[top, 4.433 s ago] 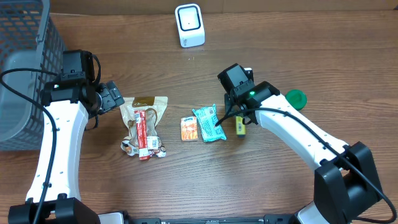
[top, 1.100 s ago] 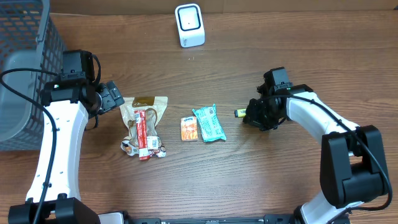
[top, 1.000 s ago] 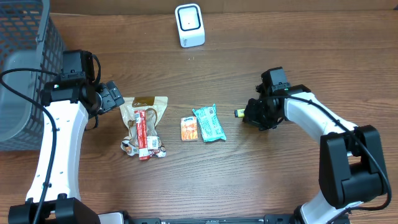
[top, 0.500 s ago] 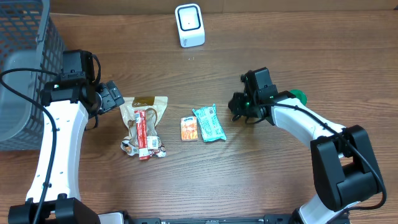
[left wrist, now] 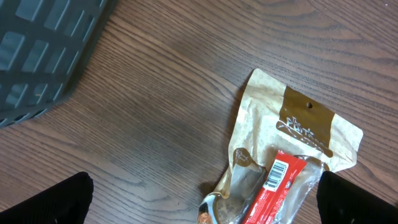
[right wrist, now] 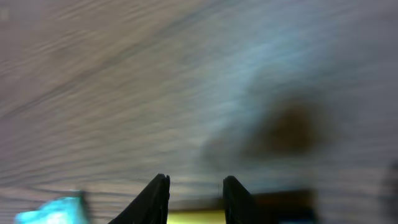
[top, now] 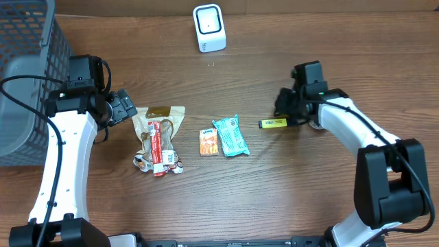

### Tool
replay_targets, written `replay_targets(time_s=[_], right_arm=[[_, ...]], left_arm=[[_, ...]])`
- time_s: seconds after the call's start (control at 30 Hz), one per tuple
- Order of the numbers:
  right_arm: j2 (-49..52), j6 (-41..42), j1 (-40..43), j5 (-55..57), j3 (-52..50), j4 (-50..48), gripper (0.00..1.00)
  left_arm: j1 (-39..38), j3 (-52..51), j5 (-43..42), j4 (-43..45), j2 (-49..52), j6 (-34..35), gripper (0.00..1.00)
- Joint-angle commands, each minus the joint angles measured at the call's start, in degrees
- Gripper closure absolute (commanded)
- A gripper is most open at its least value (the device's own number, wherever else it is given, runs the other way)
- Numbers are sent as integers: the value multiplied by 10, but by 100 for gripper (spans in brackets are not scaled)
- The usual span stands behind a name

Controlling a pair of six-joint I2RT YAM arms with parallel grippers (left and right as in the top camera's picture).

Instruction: Scan the item barcode

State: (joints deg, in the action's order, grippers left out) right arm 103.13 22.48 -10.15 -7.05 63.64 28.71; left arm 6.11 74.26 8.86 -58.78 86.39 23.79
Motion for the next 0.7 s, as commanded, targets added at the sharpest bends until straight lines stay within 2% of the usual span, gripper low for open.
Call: replay_targets(time_s=[0.0,0.23,0.5,0.67], right_arm=[[-1,-5,0,19,4,24,69],[-1,-4,-5,16,-6,101,66],[-2,-19,-9,-83,11,225,65],[-2,-62,-9,-72,73,242,74]], left_arm=[[0,-2,6,-1,3,-2,0],[0,-2,6,-1,3,-2,0],[0,-2,6,-1,3,-2,0],[0,-2,6,-1,3,-2,0]])
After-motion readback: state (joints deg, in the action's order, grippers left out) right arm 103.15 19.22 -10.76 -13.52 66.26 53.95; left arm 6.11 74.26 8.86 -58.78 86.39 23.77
